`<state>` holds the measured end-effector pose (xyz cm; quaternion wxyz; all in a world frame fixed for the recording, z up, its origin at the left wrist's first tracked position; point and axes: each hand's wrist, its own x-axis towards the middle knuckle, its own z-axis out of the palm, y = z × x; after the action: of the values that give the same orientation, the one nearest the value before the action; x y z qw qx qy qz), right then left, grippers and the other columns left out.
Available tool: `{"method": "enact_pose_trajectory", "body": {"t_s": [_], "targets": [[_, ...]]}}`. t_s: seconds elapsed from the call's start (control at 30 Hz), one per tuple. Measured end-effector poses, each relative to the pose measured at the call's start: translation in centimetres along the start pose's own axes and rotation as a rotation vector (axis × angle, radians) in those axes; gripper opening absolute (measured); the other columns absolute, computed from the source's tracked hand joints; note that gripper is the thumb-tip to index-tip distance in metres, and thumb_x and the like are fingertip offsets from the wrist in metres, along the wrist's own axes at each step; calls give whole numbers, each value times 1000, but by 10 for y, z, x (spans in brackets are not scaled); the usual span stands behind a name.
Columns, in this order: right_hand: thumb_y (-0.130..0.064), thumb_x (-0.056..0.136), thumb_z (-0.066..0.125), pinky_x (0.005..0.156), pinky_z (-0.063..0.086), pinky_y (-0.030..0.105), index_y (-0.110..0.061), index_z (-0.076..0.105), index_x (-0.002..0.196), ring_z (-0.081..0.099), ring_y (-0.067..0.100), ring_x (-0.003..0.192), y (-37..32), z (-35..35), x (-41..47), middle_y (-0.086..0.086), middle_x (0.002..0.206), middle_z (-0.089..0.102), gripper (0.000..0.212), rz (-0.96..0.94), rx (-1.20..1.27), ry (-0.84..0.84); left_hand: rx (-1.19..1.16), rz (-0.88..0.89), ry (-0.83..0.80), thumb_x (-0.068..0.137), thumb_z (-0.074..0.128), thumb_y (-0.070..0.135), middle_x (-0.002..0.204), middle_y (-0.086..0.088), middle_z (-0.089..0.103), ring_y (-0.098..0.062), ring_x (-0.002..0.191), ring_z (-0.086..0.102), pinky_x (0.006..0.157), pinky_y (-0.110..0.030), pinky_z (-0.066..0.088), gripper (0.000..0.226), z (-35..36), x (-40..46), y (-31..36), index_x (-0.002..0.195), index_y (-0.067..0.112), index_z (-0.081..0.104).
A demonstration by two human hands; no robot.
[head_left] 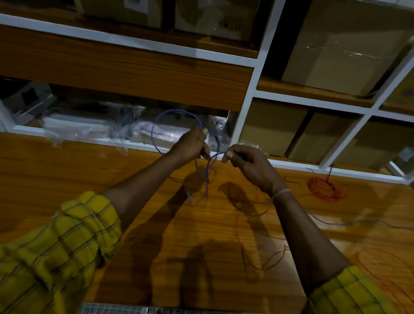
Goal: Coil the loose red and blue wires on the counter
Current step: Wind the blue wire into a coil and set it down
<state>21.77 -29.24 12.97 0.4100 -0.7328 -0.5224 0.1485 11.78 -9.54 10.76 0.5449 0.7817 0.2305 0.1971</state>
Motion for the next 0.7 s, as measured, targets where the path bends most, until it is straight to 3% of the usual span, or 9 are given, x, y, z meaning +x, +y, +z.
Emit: {"method": "enact_pose_trajectory", "body": {"t_s": [0.1,0.17,0.27,0.4,0.5,0.63,0.7], "targets": [[-29,107,52,76,49,29,-17,73,96,59,10,79,4,1,4,-2,92,70,27,21,36,102,-14,-23,-179,113,35,32,76,-13,69,-30,67,65,67,-39,48,22,6,-11,-2,103,14,43],[-25,108,52,77,46,26,-14,73,96,57,-4,79,8,2,4,-17,89,68,26,52,81,146,-10,-58,-246,112,37,36,76,-10,67,-26,57,62,67,-41,52,26,4,-12,-4,104,12,46],[-25,107,53,81,44,27,-12,72,96,59,-5,86,14,0,2,-18,91,67,25,85,126,191,-49,-106,-305,111,39,40,69,-7,57,-14,43,39,55,-32,54,29,-1,-14,-4,99,14,46],[-26,107,52,72,40,22,-6,71,99,54,-9,73,12,-8,-1,-24,78,63,28,93,163,172,-69,-149,-342,111,38,40,59,4,39,-11,47,26,45,-22,27,26,-10,-8,-5,93,21,44],[-23,108,52,67,41,11,-1,70,103,55,-13,72,9,-12,-1,-30,75,63,29,87,159,117,-78,-137,-267,111,36,40,61,4,40,-9,46,25,46,-21,22,30,-13,-2,-4,87,23,41],[-22,107,54,74,45,7,-4,75,103,61,-9,86,5,-13,0,-10,101,72,28,89,147,-4,-170,-179,-31,112,33,39,63,2,41,-10,46,26,43,-17,21,32,-14,8,0,86,21,39],[-20,106,55,74,44,8,-7,77,107,61,-7,86,2,-12,0,-11,101,73,25,92,131,-98,-209,-178,38,113,32,37,62,2,47,-12,48,29,43,-18,21,32,-13,12,3,86,20,41]]}}
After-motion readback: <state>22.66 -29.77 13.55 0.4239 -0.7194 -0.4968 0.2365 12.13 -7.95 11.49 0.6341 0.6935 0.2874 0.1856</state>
